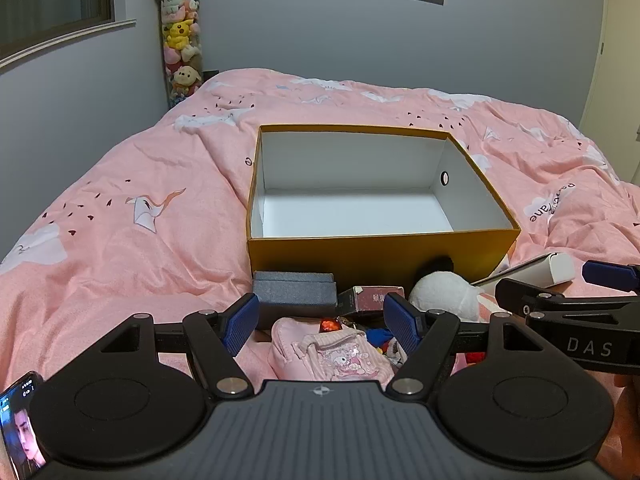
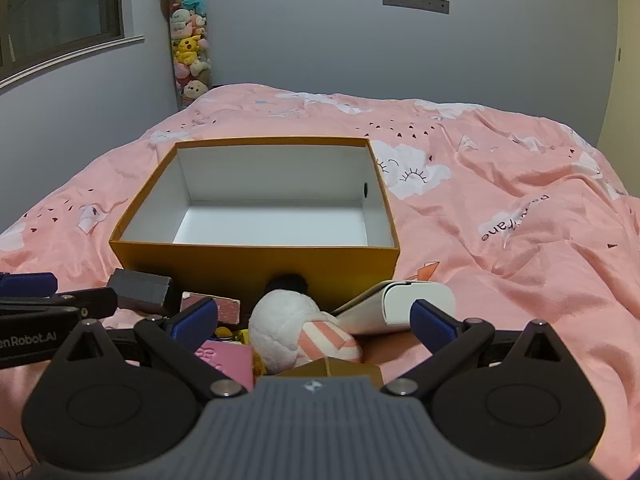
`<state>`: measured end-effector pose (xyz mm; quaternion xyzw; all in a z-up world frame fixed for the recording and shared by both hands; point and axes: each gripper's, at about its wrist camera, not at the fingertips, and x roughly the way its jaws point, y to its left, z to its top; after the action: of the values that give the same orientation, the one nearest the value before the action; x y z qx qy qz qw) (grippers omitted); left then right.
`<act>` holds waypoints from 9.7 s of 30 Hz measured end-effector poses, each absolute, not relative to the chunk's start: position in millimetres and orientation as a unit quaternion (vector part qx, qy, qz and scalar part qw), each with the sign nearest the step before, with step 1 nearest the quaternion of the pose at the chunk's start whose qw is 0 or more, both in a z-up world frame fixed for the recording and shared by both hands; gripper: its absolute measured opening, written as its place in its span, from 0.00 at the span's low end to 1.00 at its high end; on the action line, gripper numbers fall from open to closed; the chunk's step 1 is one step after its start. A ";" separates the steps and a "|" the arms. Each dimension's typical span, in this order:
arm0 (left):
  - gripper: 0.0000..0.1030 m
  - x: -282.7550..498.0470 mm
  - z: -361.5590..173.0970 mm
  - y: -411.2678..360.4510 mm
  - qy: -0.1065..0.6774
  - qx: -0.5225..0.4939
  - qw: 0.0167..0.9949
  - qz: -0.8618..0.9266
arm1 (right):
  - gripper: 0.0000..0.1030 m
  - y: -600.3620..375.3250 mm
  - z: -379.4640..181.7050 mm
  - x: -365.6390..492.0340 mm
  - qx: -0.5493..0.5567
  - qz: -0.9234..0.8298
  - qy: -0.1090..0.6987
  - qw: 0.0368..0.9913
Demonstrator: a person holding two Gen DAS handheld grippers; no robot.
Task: Organize objects
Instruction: 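Move both tools toward the pile of items in front of the box, then grasp the pink plush pouch with the left tool while the right tool grasps the pink card case, then carry the pouch with the left tool into the box while the right tool carries the card case in, then open both tools to release the pouch and card case, then withdraw, then grasp the dark grey box with the left tool while the right tool grasps the red card deck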
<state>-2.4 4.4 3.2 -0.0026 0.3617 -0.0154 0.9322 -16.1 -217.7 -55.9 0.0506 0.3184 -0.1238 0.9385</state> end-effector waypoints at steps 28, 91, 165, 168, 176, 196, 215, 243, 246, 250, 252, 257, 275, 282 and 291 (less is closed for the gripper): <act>0.67 5.9 -10.3 15.8 0.412 -0.028 0.909 -0.059 | 0.73 -209.8 -62.3 -10.6 0.055 -0.080 0.345 0.933; 0.55 27.5 -52.8 39.4 0.516 -0.060 0.850 -0.087 | 0.30 -145.8 -75.6 -0.1 -0.126 -0.050 0.417 0.899; 0.17 174.0 -40.3 14.5 0.461 0.084 0.867 -0.168 | 0.22 -267.5 -82.2 194.2 0.179 0.017 0.426 0.887; 0.18 175.3 -49.8 13.3 0.476 0.099 0.858 -0.168 | 0.22 -267.0 -99.2 203.6 0.189 0.028 0.442 0.876; 0.35 173.9 -56.5 -0.7 0.483 0.170 0.841 -0.174 | 0.22 -273.1 -123.2 220.5 0.234 0.053 0.466 0.852; 0.11 182.5 -50.7 -6.5 0.477 0.216 0.833 -0.177 | 0.30 -294.7 -143.5 235.1 0.268 0.073 0.527 0.803; 0.09 189.9 -67.1 -18.2 0.507 0.252 0.812 -0.143 | 0.37 -290.8 -155.7 268.6 0.211 0.068 0.600 0.769; 0.11 194.2 -84.0 -25.0 0.525 0.314 0.774 -0.164 | 0.45 -261.4 -154.0 277.7 0.083 0.076 0.606 0.788; 0.15 192.6 -79.5 -21.2 0.516 0.306 0.782 -0.169 | 0.45 -260.7 -152.8 276.0 0.083 0.074 0.602 0.791; 0.18 190.8 -71.6 -16.4 0.499 0.280 0.802 -0.170 | 0.45 -264.5 -150.5 270.4 0.091 0.063 0.590 0.800; 0.22 188.2 -64.7 -11.6 0.489 0.267 0.813 -0.170 | 0.45 -263.4 -145.3 267.6 0.090 0.062 0.577 0.809; 0.35 175.5 -39.0 -4.6 0.466 0.224 0.838 -0.172 | 0.45 -261.5 -121.0 252.2 0.093 0.059 0.547 0.830; 0.74 76.0 -17.9 16.3 0.420 0.064 0.903 -0.061 | 0.51 -224.8 -61.9 117.7 0.139 0.040 0.423 0.895; 0.75 64.9 -39.0 26.8 0.414 0.018 0.910 -0.015 | 0.52 -208.7 -87.3 104.0 0.142 0.029 0.426 0.893; 0.77 62.9 -46.5 33.6 0.413 0.003 0.911 0.001 | 0.52 -200.5 -113.2 109.4 0.130 0.025 0.438 0.889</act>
<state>62.9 33.6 -46.5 0.0032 0.4129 0.0006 0.9108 109.4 -200.5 -113.2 0.1297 0.4382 0.0250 0.8891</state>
